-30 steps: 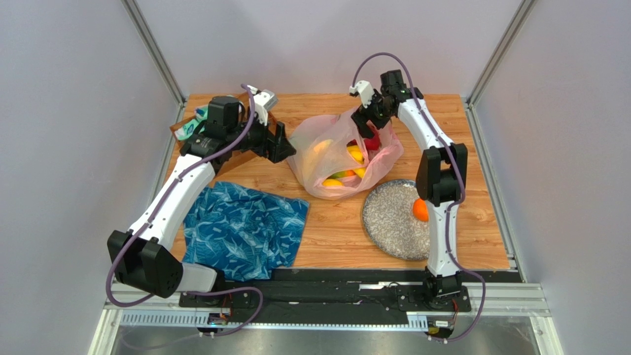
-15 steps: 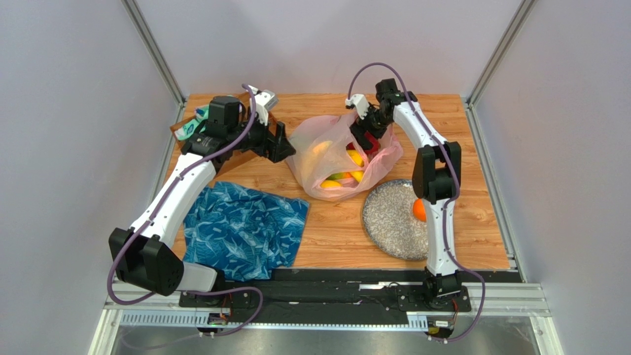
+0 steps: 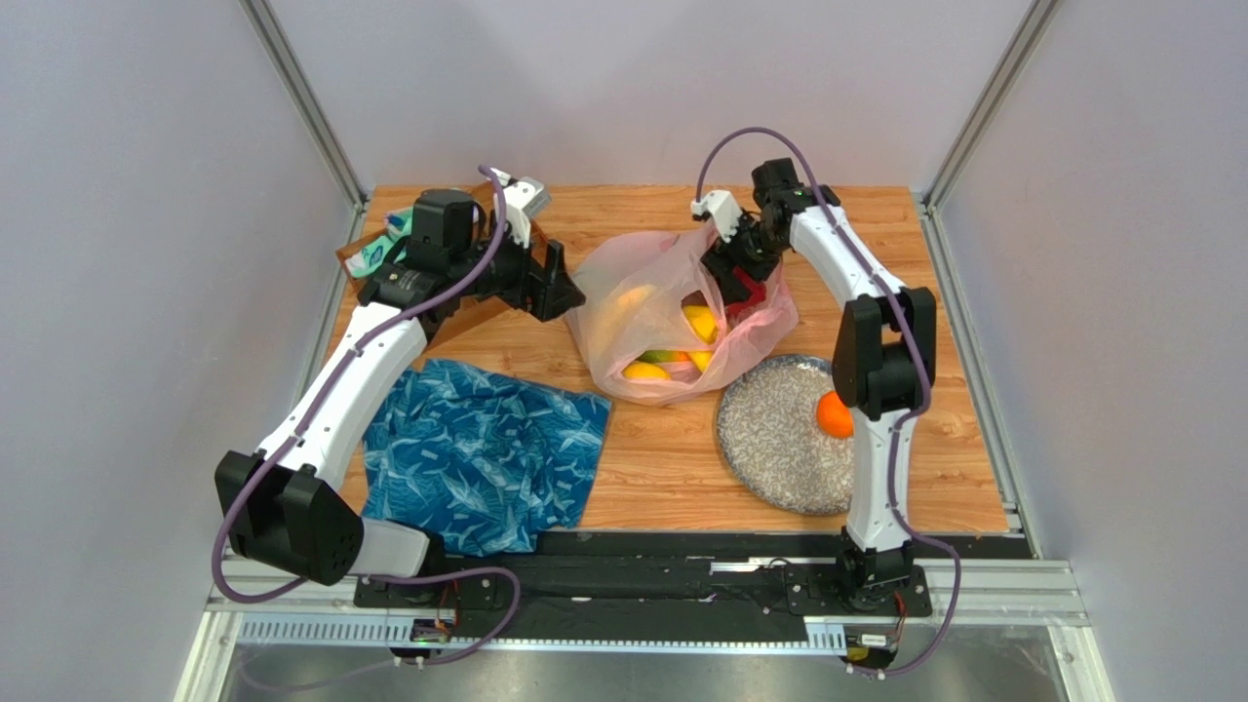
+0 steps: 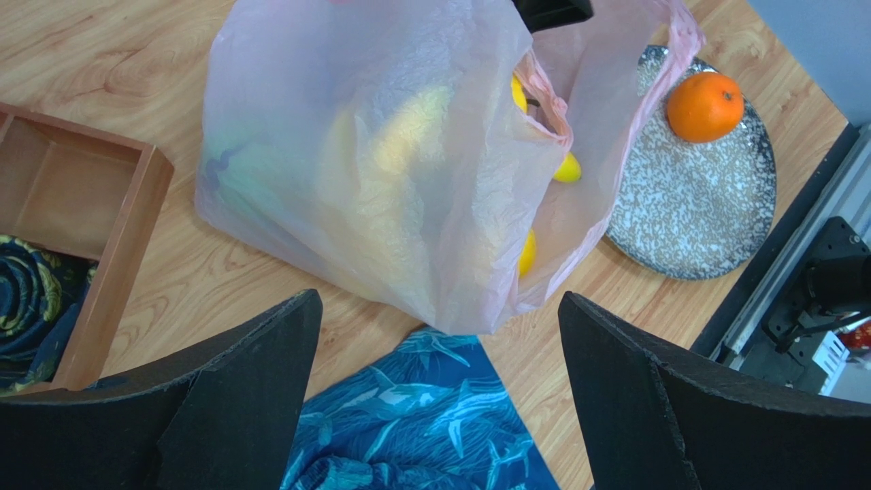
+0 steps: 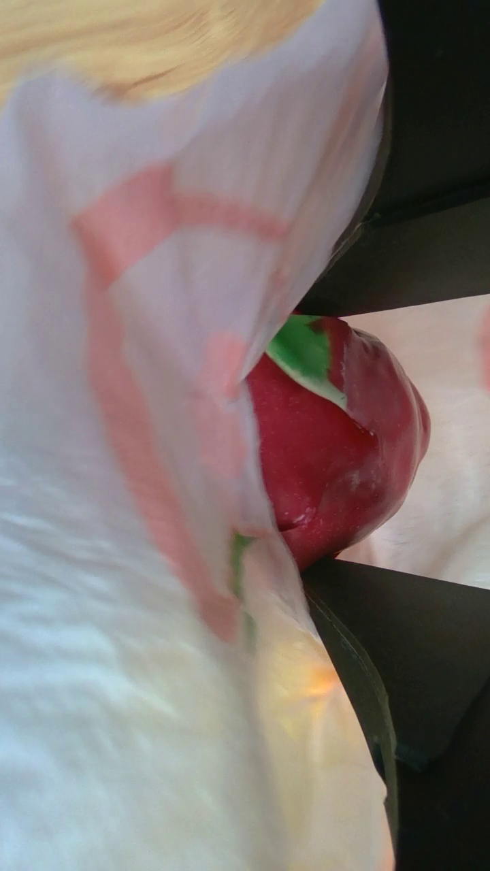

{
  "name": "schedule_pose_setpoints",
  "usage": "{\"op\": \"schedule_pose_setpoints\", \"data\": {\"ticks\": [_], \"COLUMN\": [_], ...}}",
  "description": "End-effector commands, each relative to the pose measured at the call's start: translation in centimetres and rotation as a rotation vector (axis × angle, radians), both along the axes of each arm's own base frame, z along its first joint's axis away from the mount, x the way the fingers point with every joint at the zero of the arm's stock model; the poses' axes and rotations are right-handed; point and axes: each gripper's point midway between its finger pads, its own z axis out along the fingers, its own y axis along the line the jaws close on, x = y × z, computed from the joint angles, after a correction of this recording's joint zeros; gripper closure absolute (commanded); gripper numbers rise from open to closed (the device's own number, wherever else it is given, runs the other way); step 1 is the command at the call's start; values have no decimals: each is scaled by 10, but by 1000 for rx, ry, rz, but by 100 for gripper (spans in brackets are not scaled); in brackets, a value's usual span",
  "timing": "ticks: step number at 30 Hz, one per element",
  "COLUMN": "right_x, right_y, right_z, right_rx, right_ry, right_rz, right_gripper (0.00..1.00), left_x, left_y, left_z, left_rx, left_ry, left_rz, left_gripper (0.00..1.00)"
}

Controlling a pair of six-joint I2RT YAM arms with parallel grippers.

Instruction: Take the fake fruits out of the plastic bag

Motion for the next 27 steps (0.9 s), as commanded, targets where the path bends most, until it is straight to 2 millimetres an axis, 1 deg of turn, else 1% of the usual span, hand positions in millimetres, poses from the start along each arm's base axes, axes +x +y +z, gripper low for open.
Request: {"op": "schedule_pose_setpoints", "data": {"ticks": [1,2,3,5,6,7,8,9,10,11,12,13,15,16,17,18,19,20,21,22,23,24,25,27], "right_x": [0,-6,-11,-23,-26,-37,-42,-44,-54,-60,-65,-76,-88,-94,-107,-116,-129,-147,-159,-171,-186,-193,-202,-228], "right_y": [-22,-25,-27,-27,-24,-28,-29,-35,-43,-50,-59,-72,-85,-99,-104,-99,-112,-111,-108,-109,-105,-102,-99,-94], "right_z": [102,99,112,114,124,120,122,128,130,132,138,142,153,146,171,175,171,185,187,167,175,172,163,135], "right_rx": [-39,-47,-41,-7,33,22,16,-11,-38,-59,-72,-69,-48,-37,6,77,101,138,161,137,153,158,159,148], "right_ry": [-241,-228,-250,-207,-190,-132,-112,-111,-93,-93,-110,-127,-168,-164,-231,-231,-227,-273,-292,-273,-320,-323,-316,-250], "right_rz": [-113,-122,-132,-146,-168,-185,-196,-228,-248,-265,-285,-313,-341,-375,-383,-357,-360,-333,-306,-275,-251,-226,-193,-147], "right_gripper": [64,64,64,63,63,64,64,65,67,68,68,68,68,67,67,67,66,66,65,65,64,64,64,64], "left_x": [2,2,1,0,-1,-3,-3,-4,-5,-5,-6,-7,-9,-10,-10,-11,-12,-13,-14,-14,-15,-16,-17,-19], "left_y": [-4,-4,-5,-6,-6,-6,-6,-6,-6,-6,-6,-6,-5,-4,-4,-4,-4,-4,-4,-4,-4,-4,-4,-4], "left_z": [37,38,39,41,42,43,44,47,48,50,53,54,56,57,58,58,58,59,58,58,57,57,56,56], "left_rx": [-49,-53,-59,-70,-72,-77,-78,-82,-84,-86,-89,-88,-89,-86,-86,-87,-86,-91,-92,-94,-95,-96,-97,-100], "left_ry": [-98,-103,-102,-103,-103,-100,-102,-105,-108,-110,-118,-120,-127,-132,-137,-137,-140,-142,-136,-138,-138,-137,-135,-133], "left_rz": [-17,-18,-21,-23,-25,-28,-26,-28,-29,-28,-30,-31,-30,-30,-33,-32,-32,-35,-35,-36,-37,-37,-36,-38], "left_gripper": [5,5,5,5,4,5,5,5,4,5,5,4,4,5,5,5,5,5,4,5,5,5,4,5]}}
